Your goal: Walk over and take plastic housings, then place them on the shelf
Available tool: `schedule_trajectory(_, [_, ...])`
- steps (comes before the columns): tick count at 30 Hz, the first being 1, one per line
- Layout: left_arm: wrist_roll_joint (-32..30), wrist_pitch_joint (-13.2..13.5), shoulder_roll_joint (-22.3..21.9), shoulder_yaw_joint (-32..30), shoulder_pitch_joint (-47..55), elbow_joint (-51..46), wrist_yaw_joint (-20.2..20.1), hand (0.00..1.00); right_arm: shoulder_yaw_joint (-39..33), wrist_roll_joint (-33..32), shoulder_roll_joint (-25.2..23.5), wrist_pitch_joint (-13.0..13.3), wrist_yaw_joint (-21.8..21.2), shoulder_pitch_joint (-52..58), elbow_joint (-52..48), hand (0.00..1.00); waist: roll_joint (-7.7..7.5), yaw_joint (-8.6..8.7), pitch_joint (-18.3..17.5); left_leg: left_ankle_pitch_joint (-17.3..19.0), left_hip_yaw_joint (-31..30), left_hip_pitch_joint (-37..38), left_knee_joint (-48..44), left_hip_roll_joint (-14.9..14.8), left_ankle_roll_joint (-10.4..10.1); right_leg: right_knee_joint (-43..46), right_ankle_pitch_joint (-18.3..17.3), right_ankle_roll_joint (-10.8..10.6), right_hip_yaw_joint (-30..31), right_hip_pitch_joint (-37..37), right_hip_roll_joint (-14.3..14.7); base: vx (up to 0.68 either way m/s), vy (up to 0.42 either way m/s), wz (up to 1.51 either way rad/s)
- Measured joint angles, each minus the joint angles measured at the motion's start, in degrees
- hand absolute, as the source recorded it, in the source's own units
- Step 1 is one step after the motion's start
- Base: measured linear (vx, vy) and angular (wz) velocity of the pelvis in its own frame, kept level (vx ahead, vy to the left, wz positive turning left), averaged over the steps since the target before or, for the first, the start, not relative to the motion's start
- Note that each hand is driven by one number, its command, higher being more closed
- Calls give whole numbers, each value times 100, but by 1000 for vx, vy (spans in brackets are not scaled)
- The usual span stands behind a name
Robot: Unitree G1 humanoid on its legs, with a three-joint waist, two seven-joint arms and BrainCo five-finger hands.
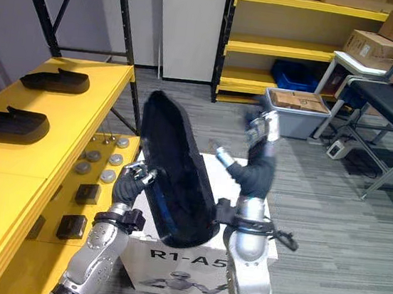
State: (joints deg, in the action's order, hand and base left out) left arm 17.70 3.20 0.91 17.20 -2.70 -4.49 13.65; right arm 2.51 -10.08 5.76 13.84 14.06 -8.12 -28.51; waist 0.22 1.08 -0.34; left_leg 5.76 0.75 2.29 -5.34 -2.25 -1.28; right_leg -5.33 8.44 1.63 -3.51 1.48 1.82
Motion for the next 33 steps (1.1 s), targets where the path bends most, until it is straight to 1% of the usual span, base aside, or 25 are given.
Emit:
schedule_trajectory(1, [-65,-1,9,-24,30,3,-10,100,-201,-305,-2,168,-3,-80,-79,0,0,0,0,0,19,9,7,-5,0,0,-1,0,14,1,6,15,31,-6])
schedule_trajectory(2, [-108,-2,10,-41,46,4,-12,100,-312,-408,-1,224,-1,-109,-109,0,-1,0,1,0,28,14,11,-8,0,0,0,0,25,1,10,16,32,-7])
schedule_trajectory(4, [-132,-5,-16,-172,149,4,-21,100,-822,-940,2,425,-3,-119,-241,0,-4,-1,4,0,63,47,43,-20,0,0,-1,0,68,1,20,13,29,-9])
schedule_trajectory(5, [-178,-5,-33,-238,182,3,-21,100,-994,-1056,4,492,-2,-119,-245,0,-6,-2,5,0,77,59,52,-29,0,0,-1,0,85,0,24,13,31,-11])
schedule_trajectory(6, [-232,-5,-50,-360,257,4,-19,100,-1411,-1200,8,551,12,-113,-250,0,-7,-1,7,0,94,93,77,-30,0,0,-5,-5,103,-14,27,11,26,-7])
schedule_trajectory(7, [-246,-5,-55,-423,298,3,-22,100,-1658,-1235,12,570,50,-103,-250,0,-8,5,7,0,99,102,82,-30,0,0,-9,-10,104,-23,27,15,34,-4])
schedule_trajectory(9, [-343,-3,-65,-674,464,1,-29,100,-2687,-1265,42,660,192,38,-229,0,-10,16,12,1,96,103,96,-29,1,0,-18,-20,102,-21,20,17,36,1])
schedule_trajectory(11, [-356,-1,-64,-836,612,-1,-30,100,-3260,-1265,110,720,300,333,-109,0,-12,39,13,2,95,103,106,-29,3,0,-28,-30,102,-16,17,14,41,1])
schedule_trajectory(12, [-398,3,-63,-997,723,-10,-32,100,-3535,-1262,129,738,346,552,114,0,-14,102,15,3,93,96,112,-28,5,0,-31,-31,101,-5,15,10,44,0])
schedule_trajectory(14, [-468,4,-59,-1155,863,-29,-45,100,-3763,-1239,128,692,398,949,563,0,-18,150,22,7,94,78,118,-27,7,0,-33,-31,104,17,11,2,21,0])
schedule_trajectory(16, [-551,13,-45,-1181,1066,-179,-87,100,-3798,-1133,126,513,395,1450,1113,0,-21,169,25,12,110,42,120,-29,7,0,-35,-31,116,54,12,1,16,-1])
schedule_trajectory(18, [-602,28,-46,-1181,1321,-415,-255,100,-3743,-840,49,97,313,2010,1880,0,-17,165,49,14,119,3,120,-33,4,1,-35,-32,116,91,12,2,17,0])
schedule_trajectory(20, [-608,44,-52,-1181,1483,-554,-304,100,-3720,-703,-42,-140,219,2229,2361,0,-8,158,55,16,129,6,120,-41,1,2,-40,-31,118,90,16,0,0,0])
schedule_trajectory(22, [-607,63,-76,-1200,1685,-720,-415,100,-3547,-473,-199,-423,25,2470,3155,0,-10,152,72,20,166,30,120,-55,-6,3,-44,-28,131,77,27,10,32,-5])
schedule_trajectory(23, [-606,64,-78,-1247,1729,-747,-438,100,-3448,-412,-217,-471,-37,2519,3369,0,-14,151,82,24,180,42,120,-60,-11,3,-45,-26,138,67,32,-4,25,-7])
schedule_trajectory(25, [-605,64,-89,-1301,1836,-818,-515,100,-3056,-131,-297,-644,-317,2654,4032,0,-8,140,101,41,214,78,118,-74,-29,3,-59,-7,150,40,43,-12,20,-7])
schedule_trajectory(28, [-604,64,-105,-1341,1872,-873,-575,100,-2473,29,-487,-763,-743,2716,5009,0,-10,81,117,68,234,92,114,-95,-42,3,-63,-2,149,-1,59,-7,7,-2])
schedule_trajectory(31, [-606,63,-159,-1340,1877,-937,-656,100,-2089,166,-607,-859,-1073,2716,5633,0,-8,10,132,68,232,94,115,-100,-43,4,-63,-2,138,-10,59,-1,7,1])
schedule_trajectory(33, [-606,64,-218,-1316,1883,-1000,-679,100,-1594,333,-611,-918,-1297,2710,6086,0,-17,-28,141,65,201,115,134,-98,-40,34,-55,-12,106,-45,52,15,22,7])
